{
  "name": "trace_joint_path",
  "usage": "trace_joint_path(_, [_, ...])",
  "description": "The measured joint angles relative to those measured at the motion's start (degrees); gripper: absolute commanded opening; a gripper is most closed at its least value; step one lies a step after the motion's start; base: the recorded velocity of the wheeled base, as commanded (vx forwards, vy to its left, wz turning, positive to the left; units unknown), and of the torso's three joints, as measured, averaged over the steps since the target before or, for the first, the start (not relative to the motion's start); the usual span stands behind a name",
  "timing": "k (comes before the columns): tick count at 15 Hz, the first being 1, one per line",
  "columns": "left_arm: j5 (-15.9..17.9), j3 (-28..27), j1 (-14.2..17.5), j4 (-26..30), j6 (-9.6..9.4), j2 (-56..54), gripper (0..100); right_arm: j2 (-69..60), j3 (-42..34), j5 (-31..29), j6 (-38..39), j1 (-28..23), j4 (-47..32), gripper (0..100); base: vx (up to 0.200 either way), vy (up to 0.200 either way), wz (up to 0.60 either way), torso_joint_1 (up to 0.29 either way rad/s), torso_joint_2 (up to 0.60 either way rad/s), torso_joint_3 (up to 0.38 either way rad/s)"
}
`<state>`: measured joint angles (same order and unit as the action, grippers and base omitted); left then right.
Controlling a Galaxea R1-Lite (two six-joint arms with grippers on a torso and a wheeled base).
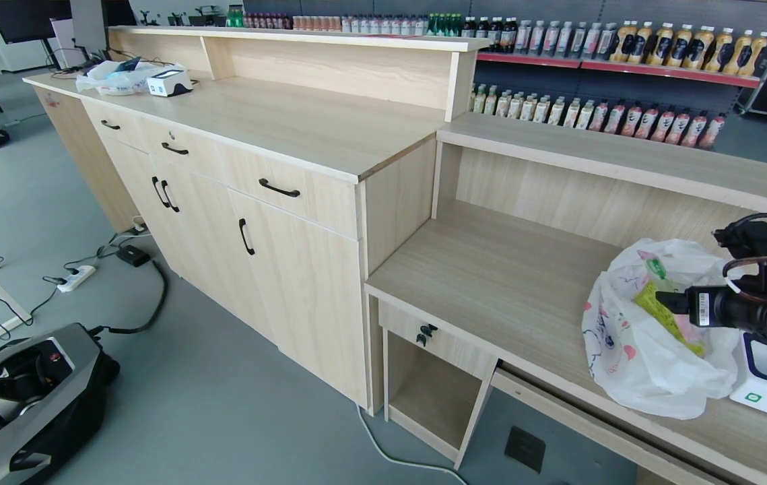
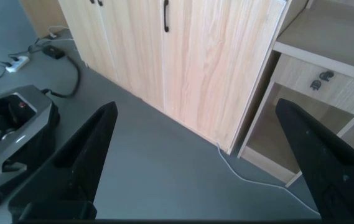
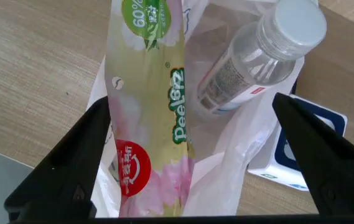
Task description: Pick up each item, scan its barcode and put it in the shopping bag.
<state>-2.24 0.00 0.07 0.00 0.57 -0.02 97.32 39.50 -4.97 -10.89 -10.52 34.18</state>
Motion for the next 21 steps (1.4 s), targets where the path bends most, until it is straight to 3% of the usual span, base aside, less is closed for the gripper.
trace_joint_path(5, [0.0,0.0,0.0,0.0,0.0,0.0,100,-9.45,0.72,2.99,-9.23,-0.04,0.84,100,0.0,0.0,0.0,0.0,0.0,0.0])
trace_joint_path(9, [-0.02,0.0,0.0,0.0,0.02,0.0,100,-14.65,2.95,5.19,-18.64,-2.34,3.45,100,0.0,0.0,-0.6,-0.001,0.0,0.005])
trace_joint_path(12, [0.0,0.0,0.02,0.0,0.0,0.0,100,-16.51,11.74,4.44,-18.55,-3.54,-2.49,100,0.0,0.0,-0.6,0.006,0.01,-0.002])
trace_joint_path(16, [0.0,0.0,-0.02,0.0,0.02,0.0,100,-19.2,22.21,-4.17,-10.98,-7.73,-19.41,100,0.0,0.0,-0.6,0.002,0.0,0.002])
trace_joint_path(21, [0.0,0.0,0.02,0.02,0.02,0.02,100,-25.47,16.92,-5.03,-3.67,-12.11,-24.99,100,0.0,0.0,-0.48,0.001,0.0,0.001])
